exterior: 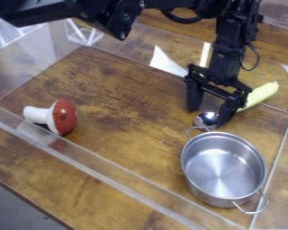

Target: Move the green spoon to the right

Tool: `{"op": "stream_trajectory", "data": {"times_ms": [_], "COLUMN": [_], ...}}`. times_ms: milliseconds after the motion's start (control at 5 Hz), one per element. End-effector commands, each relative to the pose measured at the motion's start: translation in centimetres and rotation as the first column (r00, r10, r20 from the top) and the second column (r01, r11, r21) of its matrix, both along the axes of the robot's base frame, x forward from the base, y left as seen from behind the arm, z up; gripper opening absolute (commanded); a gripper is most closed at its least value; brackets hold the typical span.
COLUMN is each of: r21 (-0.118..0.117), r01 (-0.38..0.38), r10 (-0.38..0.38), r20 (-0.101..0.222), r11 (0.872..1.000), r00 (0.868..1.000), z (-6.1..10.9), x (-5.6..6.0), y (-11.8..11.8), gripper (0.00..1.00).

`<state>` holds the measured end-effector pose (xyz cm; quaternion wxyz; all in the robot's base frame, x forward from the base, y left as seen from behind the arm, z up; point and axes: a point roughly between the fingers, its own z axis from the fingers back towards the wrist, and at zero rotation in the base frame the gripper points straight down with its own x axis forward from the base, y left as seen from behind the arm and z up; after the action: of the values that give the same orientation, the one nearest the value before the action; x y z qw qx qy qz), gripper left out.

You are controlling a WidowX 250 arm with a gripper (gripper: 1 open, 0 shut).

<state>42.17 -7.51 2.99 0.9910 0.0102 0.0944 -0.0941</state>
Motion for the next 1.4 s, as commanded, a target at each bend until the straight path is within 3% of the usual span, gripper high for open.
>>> {"op": "stream_trajectory", "data": {"times_ms": [0,400,1000,1200], "r21": [-0.021,-0.032,-0.047,-0.043], "r01": [0.042,-0.064,-0.179,-0.17], "r10": [-0.04,0.067,0.183,0.173], "r20": [0.09,0.088,0.084,0.079], "r11": [0.999,0.997,0.983,0.984], "r00": [0.995,0.994,0.98,0.982], "z": [4.3,3.1,2.8,2.7], "x": [0.9,0.8,2.0,2.0], "y": [-0.1,0.3,-0.3,1.1], "gripper": [1.0,1.0,1.0,0.0]}}
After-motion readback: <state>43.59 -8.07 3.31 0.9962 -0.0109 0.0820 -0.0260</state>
